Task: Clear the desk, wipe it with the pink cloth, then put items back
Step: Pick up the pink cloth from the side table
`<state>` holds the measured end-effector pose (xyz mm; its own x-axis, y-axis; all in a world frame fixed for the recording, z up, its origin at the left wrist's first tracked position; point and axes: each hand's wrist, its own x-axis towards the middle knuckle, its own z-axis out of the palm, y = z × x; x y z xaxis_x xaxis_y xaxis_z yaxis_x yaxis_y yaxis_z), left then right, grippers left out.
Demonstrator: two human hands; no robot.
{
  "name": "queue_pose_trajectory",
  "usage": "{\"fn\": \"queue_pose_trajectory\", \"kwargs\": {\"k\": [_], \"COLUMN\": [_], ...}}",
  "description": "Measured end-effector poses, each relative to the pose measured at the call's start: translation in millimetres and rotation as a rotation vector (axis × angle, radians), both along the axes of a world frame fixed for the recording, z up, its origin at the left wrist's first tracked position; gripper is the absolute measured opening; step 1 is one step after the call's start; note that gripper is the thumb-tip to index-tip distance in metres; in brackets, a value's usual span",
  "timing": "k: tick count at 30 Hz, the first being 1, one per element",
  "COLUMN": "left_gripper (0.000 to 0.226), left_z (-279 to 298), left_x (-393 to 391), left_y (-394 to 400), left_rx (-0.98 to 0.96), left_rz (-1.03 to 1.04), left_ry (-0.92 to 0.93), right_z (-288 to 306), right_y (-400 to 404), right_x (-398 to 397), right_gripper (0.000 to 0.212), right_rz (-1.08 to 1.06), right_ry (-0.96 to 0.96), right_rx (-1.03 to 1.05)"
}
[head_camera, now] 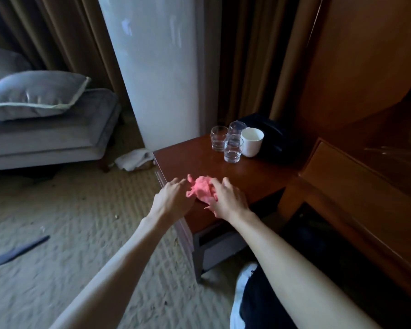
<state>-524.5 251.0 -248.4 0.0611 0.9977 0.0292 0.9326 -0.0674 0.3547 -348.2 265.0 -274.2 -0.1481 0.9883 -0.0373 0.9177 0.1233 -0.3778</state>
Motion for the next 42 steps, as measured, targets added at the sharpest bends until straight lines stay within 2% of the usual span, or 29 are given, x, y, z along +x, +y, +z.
{"fn": "queue_pose_trajectory", "kwargs": {"k": [2,5,7,9,13,15,17,19,21,23,26,28,32,33,35,38,40,42], "left_gripper": [0.046,0.092,0.113,0.12,0.123,0.122,0.117,0.114,0.123,0.136,0.14,0.138,0.137,0.137,0.136,0.136,0.137,0.137], "left_z": [-21,-45,-54,-61,-69,-70,-66,-58,-56,-60,-72,-77,-83,-83,-85,-88,-88,-87], "left_x": [3,11,18,22,19,18,12,-4,-27,-44,-50,-49,-48,-48,-50,-51,-49,-48], "left_y": [0,10,20,31,37,37,43,59,81,96,101,97,95,95,94,93,93,95], "left_rx": [-0.001,-0.102,-0.193,-0.245,-0.243,-0.224,-0.219,-0.187,-0.184,-0.246,-0.257,-0.215,-0.152,-0.148,-0.129,-0.104,-0.128,-0.144], "left_rz": [-0.02,-0.06,-0.063,-0.059,-0.067,-0.082,-0.107,-0.071,0.029,0.105,0.106,0.102,0.071,0.068,0.05,0.043,0.041,0.044], "left_ry": [-0.006,0.067,0.139,0.152,0.131,0.136,0.161,0.181,0.185,0.147,0.053,-0.027,-0.055,-0.076,-0.123,-0.176,-0.166,-0.141], "right_z": [0,3,2,-9,-52,-60,-62,-63,-63,-62,-66,-68,-58,-54,-53,-61,-64,-69], "right_y": [8,27,35,40,56,72,94,125,155,173,175,184,235,237,223,195,194,216], "right_x": [16,42,53,54,37,25,13,-5,-30,-54,-61,-56,-103,-121,-139,-102,-69,-68], "right_gripper": [0.062,0.07,0.08,0.082,0.05,0.043,0.043,0.043,0.043,0.042,0.035,0.032,0.039,0.039,0.034,0.028,0.026,0.027], "right_rz": [-0.078,-0.177,-0.156,-0.069,0.101,0.214,0.308,0.285,0.182,0.179,0.434,0.512,0.206,0.217,0.39,0.601,0.567,0.437], "right_ry": [0.0,-0.098,-0.149,-0.093,0.07,0.1,0.121,0.137,0.137,0.127,0.178,0.173,0.124,0.129,0.173,0.215,0.208,0.183], "right_rx": [0.01,0.02,0.049,0.072,0.183,0.232,0.23,0.254,0.261,0.241,0.262,0.257,0.233,0.214,0.231,0.227,0.248,0.287]}}
